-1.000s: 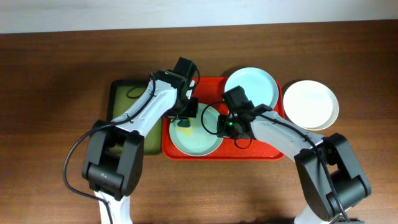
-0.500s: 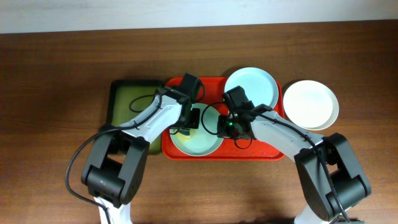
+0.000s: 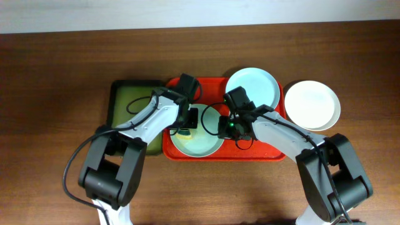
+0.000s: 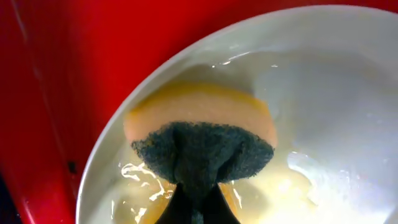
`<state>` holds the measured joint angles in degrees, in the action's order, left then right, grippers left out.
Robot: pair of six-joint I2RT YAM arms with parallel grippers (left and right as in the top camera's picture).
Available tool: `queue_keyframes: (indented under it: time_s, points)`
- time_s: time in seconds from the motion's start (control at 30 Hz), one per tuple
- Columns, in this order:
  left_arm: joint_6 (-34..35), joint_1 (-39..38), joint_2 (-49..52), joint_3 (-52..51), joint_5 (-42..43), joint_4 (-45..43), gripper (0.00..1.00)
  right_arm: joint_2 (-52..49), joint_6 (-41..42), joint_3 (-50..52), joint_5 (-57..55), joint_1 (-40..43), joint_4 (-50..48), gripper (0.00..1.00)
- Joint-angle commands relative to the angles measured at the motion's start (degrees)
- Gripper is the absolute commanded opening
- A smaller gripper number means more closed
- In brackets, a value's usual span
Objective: Clean dirty plates on tray and stack at the side
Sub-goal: 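Scrub the pale-green plate with the sponge in the left gripper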
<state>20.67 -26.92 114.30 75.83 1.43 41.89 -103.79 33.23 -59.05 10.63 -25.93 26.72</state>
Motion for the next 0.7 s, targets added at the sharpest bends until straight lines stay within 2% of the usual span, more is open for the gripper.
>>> queue_keyframes:
  time_s: [0.0, 0.07, 0.13, 0.17, 0.23, 0.27, 0.3, 0.37, 0.43, 0.6, 0.63, 0.67]
  points:
    - [-3.0, -2.5, 2.8, -4.2, 21.0, -1.4, 0.00, -0.5, 0.0, 0.0, 1.2, -0.3, -0.2, 0.04]
    - [-4.0, -2.6, 2.8, -3.8, 32.4, -6.3, 0.00, -0.5, 0.0, 0.0, 1.2, -0.3, -0.2, 0.04]
    - [-4.0, -0.5, 2.6, 0.5, 32.2, -4.2, 0.00, -0.5, 0.0, 0.0, 1.2, -0.3, -0.2, 0.04]
    - [-4.0, 0.8, 2.4, 3.5, 28.2, -0.9, 0.00, -0.5, 0.0, 0.0, 1.2, -0.3, -0.2, 0.04]
    - [-4.3, 3.3, 1.6, 12.4, 11.5, 10.5, 0.00, -0.5, 0.0, 0.0, 1.2, -0.3, -0.2, 0.04]
    - [-6.8, 3.4, 1.6, 16.1, 2.5, 15.0, 0.00, -0.5, 0.0, 0.0, 1.2, -0.3, -0.2, 0.11]
    - [-7.5, 3.3, 1.6, 17.2, -3.0, 16.4, 0.00, -0.5, 0.0, 0.0, 1.2, -0.3, -0.2, 0.24]
    - [-7.5, 3.1, 2.2, 16.1, -4.0, 16.9, 0.00, -0.5, 0.0, 0.0, 1.3, -0.3, -0.2, 0.35]
    - [-6.8, 1.3, 3.1, 13.0, -3.8, 15.3, 0.00, -0.5, 0.0, 0.0, 1.3, -0.3, -0.1, 0.04]
    - [0.5, -3.9, 3.1, 3.0, -3.7, 6.0, 0.00, -0.5, 0.0, 0.0, 1.4, -0.3, -0.1, 0.04]
    - [-0.1, -4.2, 3.1, 2.6, 0.7, 5.7, 0.00, -0.5, 0.0, 0.0, 1.4, -0.3, -0.1, 0.04]
    - [-3.8, -4.1, 3.0, 3.3, 8.0, 5.9, 0.00, -0.5, 0.0, 0.0, 1.4, -0.3, -0.1, 0.04]
